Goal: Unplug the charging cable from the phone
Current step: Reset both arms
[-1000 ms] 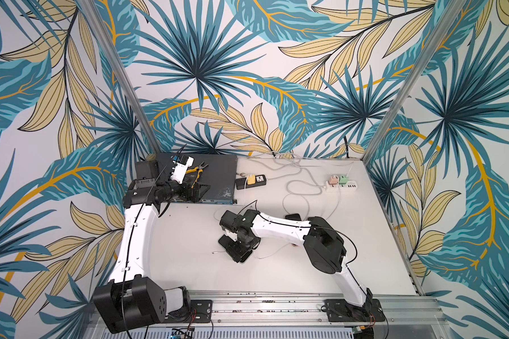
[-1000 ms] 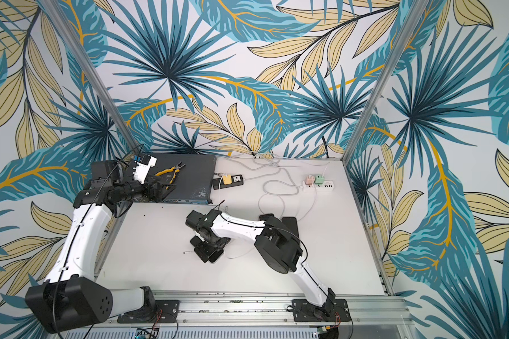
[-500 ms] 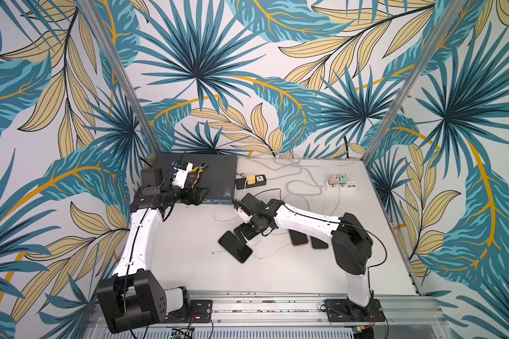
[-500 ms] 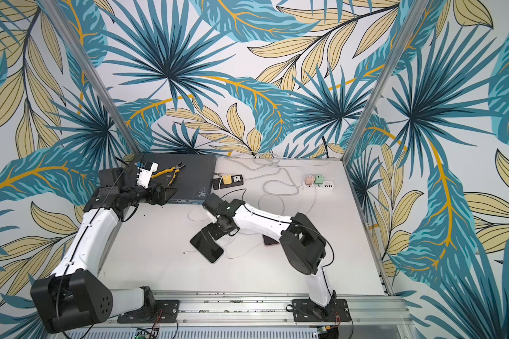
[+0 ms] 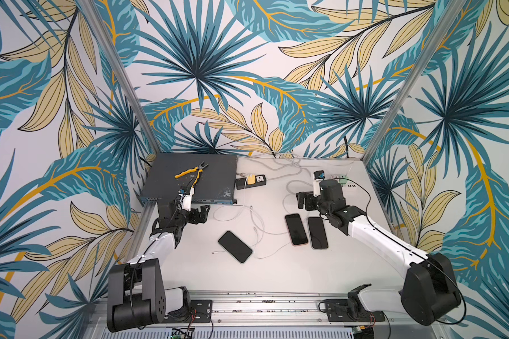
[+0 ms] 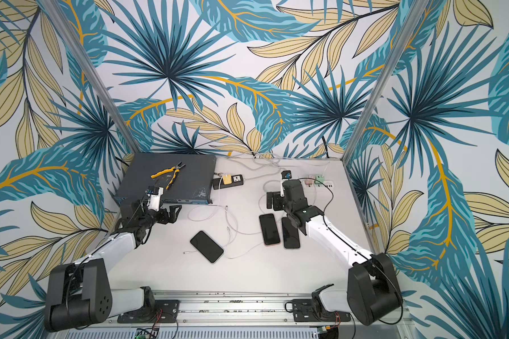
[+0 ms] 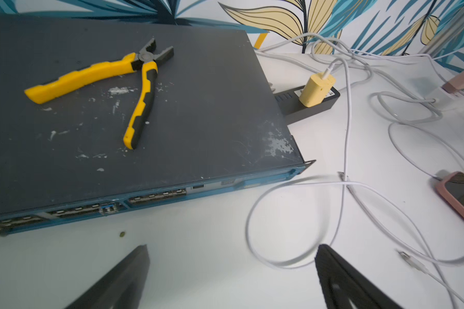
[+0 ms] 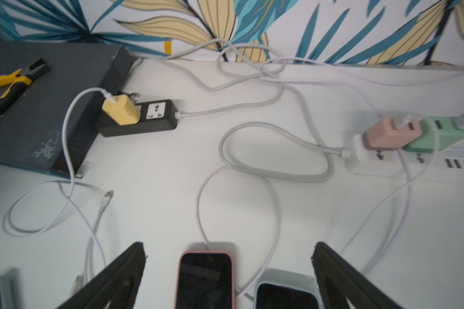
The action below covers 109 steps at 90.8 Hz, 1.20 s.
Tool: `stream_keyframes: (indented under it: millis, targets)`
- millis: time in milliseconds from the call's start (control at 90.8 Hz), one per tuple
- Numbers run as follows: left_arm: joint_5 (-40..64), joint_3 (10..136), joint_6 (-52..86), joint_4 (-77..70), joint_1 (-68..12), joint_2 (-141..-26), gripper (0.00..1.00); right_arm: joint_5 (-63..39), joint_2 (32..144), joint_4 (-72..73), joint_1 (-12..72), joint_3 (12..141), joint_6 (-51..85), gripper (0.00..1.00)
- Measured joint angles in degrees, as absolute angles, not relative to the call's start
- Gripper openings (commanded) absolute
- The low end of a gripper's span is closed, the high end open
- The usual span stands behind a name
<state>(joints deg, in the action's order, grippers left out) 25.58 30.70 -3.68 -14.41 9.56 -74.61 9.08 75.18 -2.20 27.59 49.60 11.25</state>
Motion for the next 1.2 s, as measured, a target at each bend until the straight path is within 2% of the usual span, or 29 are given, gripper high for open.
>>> stream_keyframes:
  millis: [231,463,738,970,1201]
  targets:
    - [17.54,23.75,-2.70,-30.92,4.40,-76.77,1.00,13.39,67.72,15.05,13.91,31.40,6.57,1.00]
    - [8.78,18.50,-1.76,-46.89,2.61,-84.36,1.00,11.79,68.16,32.42,4.40,21.54,3.33,1.00]
    - [-1.13,21.04,-1.04,-47.59,-0.38,-86.48,1.00,6.31,76.36,53.91,2.15,15.51,1.30,1.00]
    - [-0.91,22.28,-2.09,-46.44,-0.45,-86.50,1.00,1.19,85.49,67.64,1.48,14.37,-0.05,1.00]
    - [-0.10,22.90,-2.61,-45.93,-0.45,-86.50,1.00,0.36,86.67,72.55,1.10,13.34,-0.23,1.00]
